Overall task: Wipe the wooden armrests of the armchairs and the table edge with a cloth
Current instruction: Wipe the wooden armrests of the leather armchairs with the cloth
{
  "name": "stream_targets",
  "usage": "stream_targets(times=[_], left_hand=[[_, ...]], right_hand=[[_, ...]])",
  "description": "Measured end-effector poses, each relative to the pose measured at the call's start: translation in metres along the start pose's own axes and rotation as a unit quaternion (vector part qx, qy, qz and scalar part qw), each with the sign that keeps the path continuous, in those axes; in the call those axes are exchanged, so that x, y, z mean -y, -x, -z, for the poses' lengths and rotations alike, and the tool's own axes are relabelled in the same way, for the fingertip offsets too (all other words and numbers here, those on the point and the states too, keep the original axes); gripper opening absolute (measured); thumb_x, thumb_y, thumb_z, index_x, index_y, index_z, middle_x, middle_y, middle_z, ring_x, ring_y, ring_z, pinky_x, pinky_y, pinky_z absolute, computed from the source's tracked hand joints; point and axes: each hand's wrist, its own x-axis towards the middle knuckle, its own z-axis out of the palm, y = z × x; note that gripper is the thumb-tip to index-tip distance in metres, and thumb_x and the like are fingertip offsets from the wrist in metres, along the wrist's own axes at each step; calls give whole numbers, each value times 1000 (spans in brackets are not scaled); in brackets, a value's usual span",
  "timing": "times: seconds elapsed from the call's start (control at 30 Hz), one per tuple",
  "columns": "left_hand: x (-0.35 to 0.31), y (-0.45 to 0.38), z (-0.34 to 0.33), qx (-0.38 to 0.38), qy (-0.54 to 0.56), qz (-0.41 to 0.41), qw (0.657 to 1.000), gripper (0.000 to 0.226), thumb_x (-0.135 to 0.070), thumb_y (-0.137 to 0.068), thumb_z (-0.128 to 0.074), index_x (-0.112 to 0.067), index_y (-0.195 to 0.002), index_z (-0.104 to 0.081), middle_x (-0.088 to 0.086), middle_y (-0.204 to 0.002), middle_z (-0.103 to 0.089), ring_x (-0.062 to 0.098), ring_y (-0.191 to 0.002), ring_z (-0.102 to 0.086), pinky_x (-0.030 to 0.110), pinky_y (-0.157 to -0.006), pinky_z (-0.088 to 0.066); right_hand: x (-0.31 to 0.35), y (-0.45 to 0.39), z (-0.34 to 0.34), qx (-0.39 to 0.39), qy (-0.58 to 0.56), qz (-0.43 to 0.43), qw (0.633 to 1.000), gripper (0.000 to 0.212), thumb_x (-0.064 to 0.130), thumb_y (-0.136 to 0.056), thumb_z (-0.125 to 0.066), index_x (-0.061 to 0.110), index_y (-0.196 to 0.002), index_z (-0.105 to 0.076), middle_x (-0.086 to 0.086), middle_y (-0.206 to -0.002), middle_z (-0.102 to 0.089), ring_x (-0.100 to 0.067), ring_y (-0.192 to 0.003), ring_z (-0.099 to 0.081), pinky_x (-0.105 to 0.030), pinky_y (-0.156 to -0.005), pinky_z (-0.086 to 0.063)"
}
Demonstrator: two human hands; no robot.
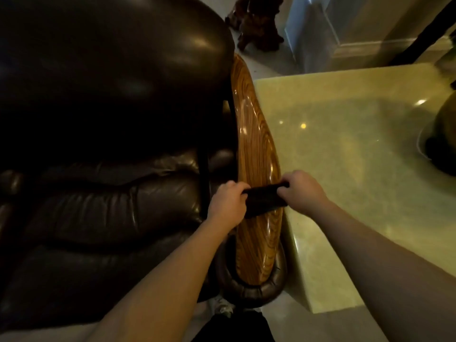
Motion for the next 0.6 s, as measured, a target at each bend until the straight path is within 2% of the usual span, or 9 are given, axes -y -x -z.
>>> stream_targets(times=[0.07,0.13,0.23,0.3,0.37,0.43,0.53,0.6], left_hand=[[0,-31,0,-23,17,15,999,25,-23,-95,-46,-30,-117,-57,-9,-107,-49,11,-102,-46,30,-82,-44],[-1,-63,2,-40,27,26,998,25,-21,-96,-46,-28,-117,-59,-7,-109,-51,13,-104,-47,34,-86,-46],[-1,-102,-5,-84,-24,-2,996,27,-21,-95,-47,-27,-119,-58,-4,-113,-55,15,-109,-44,37,-91,-43],[1,-115,-13,-118,-64,-19,991,30,-23,-94,-49,-25,-122,-56,-1,-118,-55,18,-113,-44,37,-94,-41],[4,-115,-23,-168,-101,-16,981,36,-25,-92,-51,-21,-127,-51,2,-125,-53,20,-119,-44,39,-98,-39],[9,-105,-38,-200,-129,-17,971,41,-25,-92,-50,-17,-132,-46,7,-134,-48,24,-129,-38,44,-105,-36],[17,-88,-61,-169,-154,-46,972,45,-26,-96,-42,-13,-139,-39,12,-148,-37,26,-141,-24,47,-113,-23],[21,-85,-73,-141,-171,-52,974,47,-30,-99,-35,-11,-142,-33,13,-152,-28,24,-143,-14,47,-115,-16]], right_hand=[[-2,-31,3,-26,-13,3,1000,16,21,-78,-63,16,-90,-71,-8,-88,-61,-29,-83,-60,-32,-66,-45],[-6,-62,2,-45,-27,-2,999,19,20,-79,-62,15,-94,-72,-6,-85,-62,-27,-79,-60,-30,-64,-43],[-13,-100,-6,-58,-22,-17,998,23,21,-82,-60,14,-101,-70,-4,-88,-59,-22,-75,-56,-29,-62,-41],[-18,-113,-15,-79,-29,-41,996,31,22,-82,-59,16,-112,-66,-9,-105,-59,-26,-88,-58,-32,-68,-45],[-20,-113,-25,-121,-14,-54,991,45,25,-83,-59,17,-128,-55,-12,-120,-52,-31,-108,-51,-40,-84,-45],[-19,-102,-39,-178,41,-8,983,51,25,-86,-57,13,-134,-49,-16,-127,-50,-35,-116,-45,-46,-93,-42],[-15,-86,-66,-193,80,87,974,48,25,-96,-47,8,-140,-42,-17,-145,-42,-34,-132,-38,-48,-104,-37],[-15,-83,-82,-188,79,102,974,47,27,-100,-42,8,-143,-38,-15,-151,-35,-31,-140,-29,-48,-108,-31]])
